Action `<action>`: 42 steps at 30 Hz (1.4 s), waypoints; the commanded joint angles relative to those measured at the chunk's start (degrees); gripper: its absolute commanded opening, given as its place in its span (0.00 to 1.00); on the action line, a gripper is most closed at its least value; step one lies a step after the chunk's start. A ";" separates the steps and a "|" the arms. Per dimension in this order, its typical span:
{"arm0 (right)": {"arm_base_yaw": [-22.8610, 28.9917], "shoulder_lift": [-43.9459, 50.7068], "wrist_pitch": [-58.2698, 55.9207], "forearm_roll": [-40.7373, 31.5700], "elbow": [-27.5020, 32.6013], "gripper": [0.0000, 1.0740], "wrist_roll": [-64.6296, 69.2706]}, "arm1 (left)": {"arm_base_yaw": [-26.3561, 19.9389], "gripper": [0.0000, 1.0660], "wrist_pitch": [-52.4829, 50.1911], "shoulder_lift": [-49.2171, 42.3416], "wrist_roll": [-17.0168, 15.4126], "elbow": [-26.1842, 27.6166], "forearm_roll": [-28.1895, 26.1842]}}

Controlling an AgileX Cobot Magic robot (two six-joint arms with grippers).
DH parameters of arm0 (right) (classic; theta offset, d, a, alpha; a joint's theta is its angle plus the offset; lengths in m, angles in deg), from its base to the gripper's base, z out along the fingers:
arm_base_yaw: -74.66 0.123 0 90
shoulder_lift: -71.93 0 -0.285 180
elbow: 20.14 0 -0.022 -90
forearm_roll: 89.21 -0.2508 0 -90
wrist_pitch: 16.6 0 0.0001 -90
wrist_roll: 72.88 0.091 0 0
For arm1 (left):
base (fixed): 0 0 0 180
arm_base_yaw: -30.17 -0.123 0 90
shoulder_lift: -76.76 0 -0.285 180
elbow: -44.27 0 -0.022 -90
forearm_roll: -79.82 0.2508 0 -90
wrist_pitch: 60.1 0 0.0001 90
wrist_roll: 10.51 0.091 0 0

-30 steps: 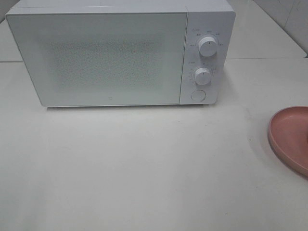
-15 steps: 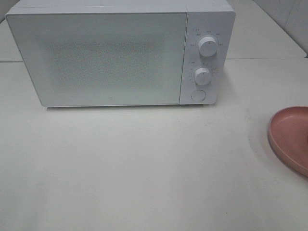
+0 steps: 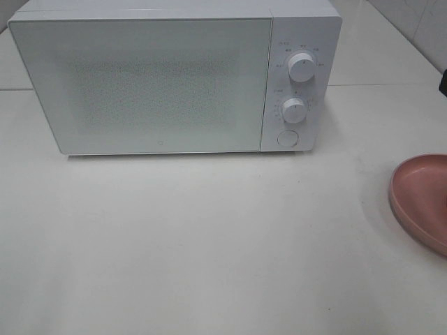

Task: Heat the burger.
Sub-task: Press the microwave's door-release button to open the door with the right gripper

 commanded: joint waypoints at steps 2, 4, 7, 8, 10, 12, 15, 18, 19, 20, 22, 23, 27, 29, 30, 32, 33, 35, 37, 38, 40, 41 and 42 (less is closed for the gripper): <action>-0.06 -3.27 8.94 -0.17 1.83 0.73 0.52 | 0.46 0.94 -0.86 -1.09 -0.34 0.11 -0.29; -0.06 -6.02 15.30 0.34 3.50 0.72 0.46 | 0.46 0.94 -0.86 -1.09 -0.34 0.11 -0.29; -0.06 -9.22 22.12 0.92 4.87 0.71 0.34 | 0.46 0.94 -0.86 -1.09 -0.34 0.11 -0.29; -0.06 -9.22 22.12 0.92 4.87 0.71 0.34 | 0.46 0.94 -0.86 -1.09 -0.34 0.11 -0.29; -0.06 -12.03 29.16 0.57 6.42 0.71 0.17 | 0.46 0.94 -0.86 -1.09 -0.34 0.11 -0.29; -0.06 -13.98 33.23 -0.46 7.62 0.71 -0.86 | 0.46 0.94 -0.86 -1.09 -0.34 0.11 -0.29; -0.06 -17.19 37.82 -1.83 8.71 0.71 -2.69 | 0.46 0.94 -0.86 -1.09 -0.34 0.11 -0.29; -0.06 -19.71 40.34 -1.95 9.28 0.71 -2.81 | 0.46 0.94 -0.86 -1.09 -0.34 0.11 -0.29; -0.06 -19.71 40.34 -1.95 9.28 0.71 -2.81 | 0.46 0.94 -0.86 -1.09 -0.34 0.11 -0.29; -0.06 -21.08 41.20 -1.95 9.34 0.71 -2.81 | 0.46 0.94 -0.86 -1.09 -0.34 0.11 -0.29; -0.06 -21.72 41.48 -1.95 9.34 0.71 -2.81 | 0.46 0.94 -0.86 -1.09 -0.34 0.11 -0.29; 0.97 -23.03 42.17 -2.58 9.34 0.71 -3.04 | 0.46 0.94 -0.86 -1.09 -0.34 0.11 -0.29; 7.79 -26.99 46.98 -10.49 9.34 0.71 -8.59 | 0.46 0.94 -0.86 -1.09 -0.34 0.11 -0.29; 9.45 -28.13 48.07 -12.03 9.34 0.71 -9.68 | 0.46 0.94 -0.86 -1.09 -0.34 0.11 -0.29; 12.49 -30.14 50.99 -15.76 9.34 0.71 -11.17 | 0.46 0.94 -0.86 -1.09 -0.34 0.11 -0.29; 15.76 -32.31 53.11 -19.54 9.34 0.71 -11.86 | 0.46 0.94 -0.86 -1.09 -0.34 0.11 -0.29; 17.42 -33.40 53.92 -21.20 9.28 0.71 -12.03 | 0.46 0.94 -0.86 -1.09 -0.34 0.11 -0.29; 20.40 -35.29 55.98 -24.12 9.22 0.71 -12.43 | 0.46 0.94 -0.86 -1.09 -0.34 0.11 -0.29; 21.72 -36.10 56.95 -25.67 9.22 0.71 -12.83 | 0.46 0.94 -0.86 -1.09 -0.34 0.11 -0.29; 25.32 -38.27 59.07 -29.91 9.00 0.71 -13.87 | 0.46 0.94 -0.86 -1.09 -0.34 0.11 -0.29; 27.22 -39.30 59.93 -32.09 8.82 0.71 -14.61 | 0.46 0.94 -0.86 -1.09 -0.34 0.11 -0.29; 30.48 -41.14 60.96 -35.47 8.14 0.71 -15.99 | 0.46 0.94 -0.86 -1.09 -0.34 0.11 -0.29; 30.48 -41.14 60.96 -35.47 8.14 0.71 -15.99 | 0.46 0.94 -0.86 -1.09 -0.34 0.11 -0.29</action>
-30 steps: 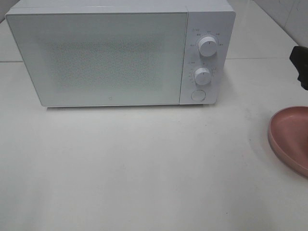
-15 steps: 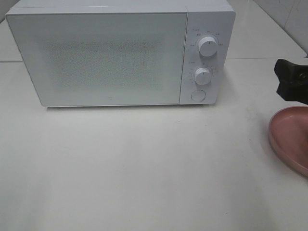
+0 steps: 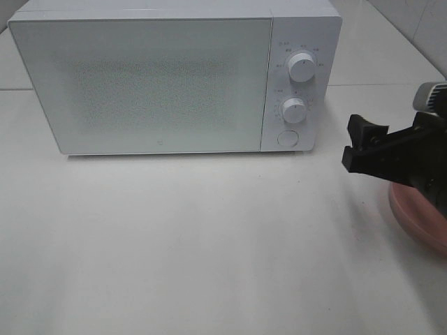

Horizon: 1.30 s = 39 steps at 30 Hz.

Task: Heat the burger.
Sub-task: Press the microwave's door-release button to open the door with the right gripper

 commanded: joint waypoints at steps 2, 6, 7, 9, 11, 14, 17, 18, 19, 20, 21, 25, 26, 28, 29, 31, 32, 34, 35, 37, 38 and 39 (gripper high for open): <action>6.93 -3.95 3.55 -8.02 -2.06 0.71 -3.67 | 0.46 0.94 -0.86 -1.09 -0.34 0.11 -0.29; 12.03 -7.45 4.13 -12.49 -4.35 0.71 -3.95 | 0.46 0.94 -0.86 -1.09 -0.34 0.11 -0.29; 13.87 -8.82 4.13 -14.55 -5.50 0.71 -3.95 | 0.46 0.94 -0.86 -1.09 -0.34 0.11 -0.29; 14.78 -9.51 4.07 -15.53 -6.07 0.71 -4.01 | 0.46 0.94 -0.86 -1.09 -0.34 0.11 -0.29; 16.44 -10.54 4.13 -17.19 -7.10 0.71 -4.41 | 0.46 0.94 -0.86 -1.09 -0.34 0.11 -0.29; 18.96 -12.15 4.13 -19.77 -8.94 0.71 -6.19 | 0.46 0.94 -0.86 -1.09 -0.34 0.11 -0.29; 21.14 -13.98 4.01 -22.12 -10.66 0.71 -7.62 | 0.46 0.94 -0.86 -1.09 -0.34 0.11 -0.29; 21.94 -14.84 4.01 -22.80 -11.52 0.71 -7.79 | 0.46 0.94 -0.86 -1.09 -0.34 0.11 -0.29; 22.00 -15.18 4.01 -22.98 -11.86 0.71 -7.79 | 0.46 0.94 -0.86 -1.09 -0.34 0.11 -0.29; 22.00 -15.18 4.01 -22.98 -11.86 0.71 -7.79 | 0.46 0.94 -0.86 -1.09 -0.34 0.11 -0.29; 22.00 -15.58 3.90 -23.09 -12.32 0.71 -7.73 | 0.46 0.94 -0.86 -1.09 -0.34 0.11 -0.29; 22.00 -15.70 3.67 -23.61 -12.78 0.71 -7.56 | 0.46 0.94 -0.86 -1.09 -0.34 0.11 -0.29; 22.00 -15.70 3.67 -23.84 -12.78 0.71 -6.76 | 0.46 0.94 -0.86 -1.09 -0.34 0.11 -0.29; 22.00 -15.70 3.61 -23.95 -12.78 0.71 -6.19 | 0.46 0.94 -0.86 -1.09 -0.34 0.11 -0.29; 22.00 -15.70 3.61 -24.18 -12.78 0.71 -4.53 | 0.46 0.94 -0.86 -1.09 -0.34 0.11 -0.29; 22.00 -15.70 3.61 -24.24 -12.78 0.70 -2.35 | 0.46 0.94 -0.86 -1.09 -0.34 0.11 -0.29; 22.00 -15.70 3.61 -24.24 -12.78 0.69 -0.74 | 0.46 0.94 -0.86 -1.09 -0.34 0.11 -0.29; 22.00 -15.70 3.61 -24.24 -12.78 0.66 2.75 | 0.46 0.94 -0.86 -1.09 -0.34 0.11 -0.29; 22.00 -15.70 3.55 -24.24 -12.78 0.63 7.22 | 0.46 0.94 -0.86 -1.09 -0.34 0.11 -0.29; 22.00 -15.70 3.38 -24.24 -12.78 0.61 9.80 | 0.46 0.94 -0.86 -1.09 -0.34 0.11 -0.29; 22.00 -15.70 3.38 -24.24 -12.78 0.61 9.80 | 0.46 0.94 -0.86 -1.09 -0.34 0.11 -0.29; 22.00 -15.70 3.09 -24.24 -12.78 0.55 14.95 | 0.46 0.94 -0.86 -1.09 -0.34 0.11 -0.29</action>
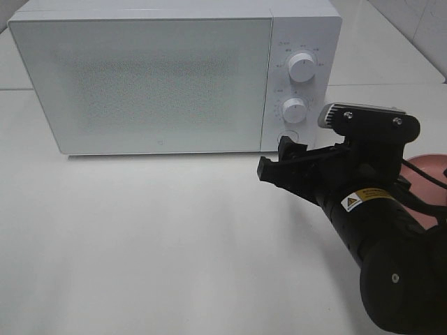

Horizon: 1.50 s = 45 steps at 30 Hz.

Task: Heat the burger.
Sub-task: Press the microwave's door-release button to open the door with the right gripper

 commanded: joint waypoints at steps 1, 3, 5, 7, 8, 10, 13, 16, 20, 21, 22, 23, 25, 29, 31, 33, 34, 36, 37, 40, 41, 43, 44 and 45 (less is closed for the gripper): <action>0.06 0.11 -0.34 0.00 -0.40 0.52 10.43 | 0.46 0.94 -0.86 -1.09 -0.34 0.11 -0.29; 0.06 0.11 -1.15 0.00 -0.40 0.45 16.39 | 0.46 0.94 -0.86 -1.09 -0.34 0.11 -0.29; 0.06 0.11 -1.38 0.00 -0.40 0.41 19.60 | 0.46 0.94 -0.86 -1.09 -0.34 0.11 -0.29; 0.06 0.11 -2.64 0.06 -0.40 0.25 31.00 | 0.46 0.94 -0.86 -1.09 -0.34 0.11 -0.29; 0.06 0.11 -2.64 0.06 -0.40 0.25 31.00 | 0.46 0.94 -0.86 -1.09 -0.34 0.11 -0.29; 0.06 0.11 -2.64 0.23 -0.40 0.13 38.62 | 0.46 0.94 -0.86 -1.09 -0.34 0.11 -0.29; 0.06 0.11 -2.64 0.23 -0.40 0.03 46.12 | 0.46 0.94 -0.86 -1.09 -0.34 0.11 -0.29; 0.06 0.11 -2.69 0.23 -0.40 0.00 52.43 | 0.46 0.94 -0.86 -1.09 -0.34 0.11 -0.29; 0.06 0.11 -2.98 0.23 -0.40 0.00 57.93 | 0.46 0.94 -0.86 -1.09 -0.34 0.11 -0.29; 0.06 0.11 -3.44 0.23 -0.40 0.00 59.42 | 0.46 0.94 -0.86 -1.09 -0.34 0.11 -0.29; 0.00 0.11 -4.24 0.23 -0.40 0.00 61.48 | 0.46 0.94 -0.86 -1.09 -0.34 0.11 -0.29; 0.00 0.11 -4.24 0.23 -0.40 0.00 61.48 | 0.46 0.94 -0.86 -1.09 -0.34 0.11 -0.29; -0.06 0.00 -5.90 0.23 -0.40 0.00 62.97 | 0.46 0.94 -0.86 -1.09 -0.34 0.11 -0.29; -0.11 -1.03 -5.79 0.23 -0.40 0.00 64.69 | 0.46 0.94 -0.86 -1.09 -0.34 0.11 -0.29; -0.86 -1.95 -5.79 0.74 -0.40 0.00 66.92 | 0.46 0.94 -0.86 -1.09 -0.34 0.11 -0.29; -2.52 -3.55 -6.30 3.32 -0.40 0.00 70.47 | 0.46 0.94 -0.86 -1.09 -0.34 0.11 -0.29; -2.52 -3.55 -6.30 3.32 -0.40 0.00 70.47 | 0.46 0.94 -0.86 -1.09 -0.34 0.11 -0.29; -4.35 -4.18 -6.53 5.10 -0.40 0.00 72.59 | 0.46 0.94 -0.86 -1.09 -0.34 0.11 -0.29; -4.35 -4.18 -6.53 5.10 -0.40 0.00 72.59 | 0.46 0.94 -0.86 -1.09 -0.34 0.11 -0.29; -6.36 -4.93 -6.76 6.30 -0.92 0.00 72.82 | 0.46 0.94 -0.86 -0.97 -0.34 0.11 -0.29; -7.45 -5.84 -6.82 7.91 -1.89 0.00 73.40 | 0.46 0.94 -0.86 -0.74 -0.34 0.11 -0.29; -8.71 -7.22 -6.99 9.91 -3.21 0.00 75.06 | 0.46 0.94 -0.86 -0.74 -0.34 0.11 -0.29; -9.22 -7.85 -6.99 10.89 -3.78 0.00 75.92 | 0.46 0.94 -0.86 -0.74 -0.34 0.11 -0.29; -9.22 -7.85 -6.99 10.89 -3.78 0.00 75.92 | 0.46 0.94 -0.86 -0.74 -0.34 0.11 -0.29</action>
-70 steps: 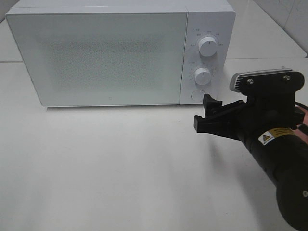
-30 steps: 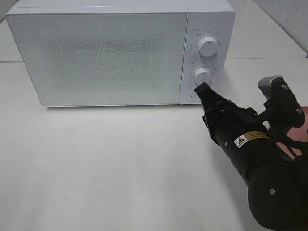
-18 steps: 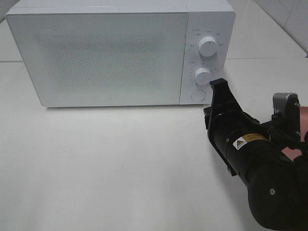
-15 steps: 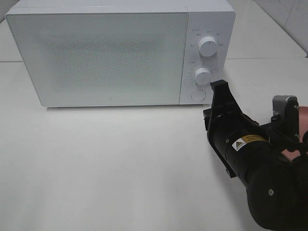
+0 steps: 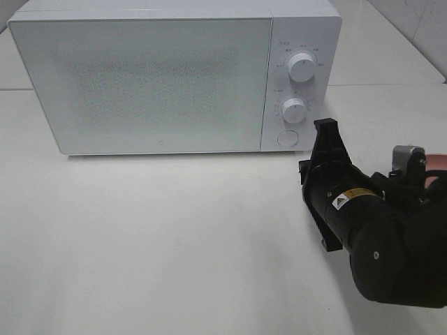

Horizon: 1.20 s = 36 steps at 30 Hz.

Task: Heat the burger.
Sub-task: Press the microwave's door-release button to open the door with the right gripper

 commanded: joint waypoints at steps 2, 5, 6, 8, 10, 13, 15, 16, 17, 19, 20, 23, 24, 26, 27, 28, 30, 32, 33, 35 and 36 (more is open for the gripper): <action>-2.92 -2.69 -0.23 5.16 -3.04 0.00 4.13 | 0.46 0.94 -0.86 -0.74 -0.34 0.11 -0.29; -4.76 -4.18 -0.17 7.56 -4.70 0.00 5.10 | 0.46 0.94 -0.86 -0.74 -0.34 0.11 -0.29; -5.33 -4.58 -0.29 8.14 -5.27 0.00 5.10 | 0.46 0.94 -0.86 -0.74 -0.34 0.11 -0.29; -6.36 -5.39 -0.74 8.77 -6.25 0.00 5.21 | 0.46 0.94 -0.86 -0.74 -0.34 0.11 -0.29; -7.73 -6.59 -2.52 9.34 -7.96 0.00 5.96 | 0.46 0.94 -0.86 -0.74 -0.34 0.11 -0.29; -9.17 -7.96 -3.84 9.34 -9.57 0.00 6.13 | 0.46 0.94 -0.86 -0.74 -0.34 0.11 -0.29; -9.97 -8.71 -4.70 9.45 -10.54 0.00 6.13 | 0.46 0.94 -0.86 -0.74 -0.34 0.11 -0.29; -9.97 -8.71 -4.70 9.45 -10.54 0.00 6.13 | 0.46 0.94 -0.86 -0.74 -0.34 0.11 -0.29; -10.77 -9.57 -5.27 9.63 -11.57 0.00 6.13 | 0.46 0.94 -0.86 -0.74 -0.34 0.11 -0.29; -11.17 -10.03 -5.50 9.63 -12.20 0.00 6.13 | 0.46 0.94 -0.86 -0.74 -0.34 0.11 -0.29; -11.80 -11.06 -6.02 10.31 -13.52 0.00 6.13 | 0.46 0.94 -0.86 -0.74 -0.34 0.11 -0.29; -12.49 -12.43 -6.30 10.71 -15.36 0.00 6.13 | 0.46 0.94 -0.86 -0.74 -0.34 0.11 -0.29; -12.49 -12.43 -6.30 10.71 -15.36 0.00 6.13 | 0.46 0.94 -0.86 -0.74 -0.34 0.11 -0.29; -13.18 -13.35 -6.47 10.66 -16.96 0.00 6.07 | 0.46 0.94 -0.86 -0.74 -0.34 0.11 -0.29; -13.18 -13.35 -6.47 10.66 -16.96 0.00 6.07 | 0.46 0.94 -0.86 -0.74 -0.34 0.11 -0.29; -13.81 -14.15 -6.47 10.77 -17.99 0.00 6.02 | 0.46 0.94 -0.86 -0.74 -0.34 0.11 -0.29; -13.81 -14.55 -6.53 10.83 -18.39 0.00 6.02 | 0.46 0.94 -0.86 -0.74 -0.34 0.11 -0.29; -14.32 -15.64 -6.76 10.54 -19.65 0.00 5.96 | 0.46 0.94 -0.86 -0.74 -0.34 0.11 -0.29; -14.32 -15.64 -6.76 10.54 -19.65 0.00 5.96 | 0.46 0.94 -0.86 -0.74 -0.34 0.11 -0.29; -14.44 -16.56 -7.28 10.60 -21.03 0.00 6.02 | 0.46 0.94 -0.86 -0.74 -0.34 0.11 -0.29; -14.44 -16.56 -7.28 10.60 -21.03 0.00 6.02 | 0.46 0.94 -0.86 -0.74 -0.34 0.11 -0.29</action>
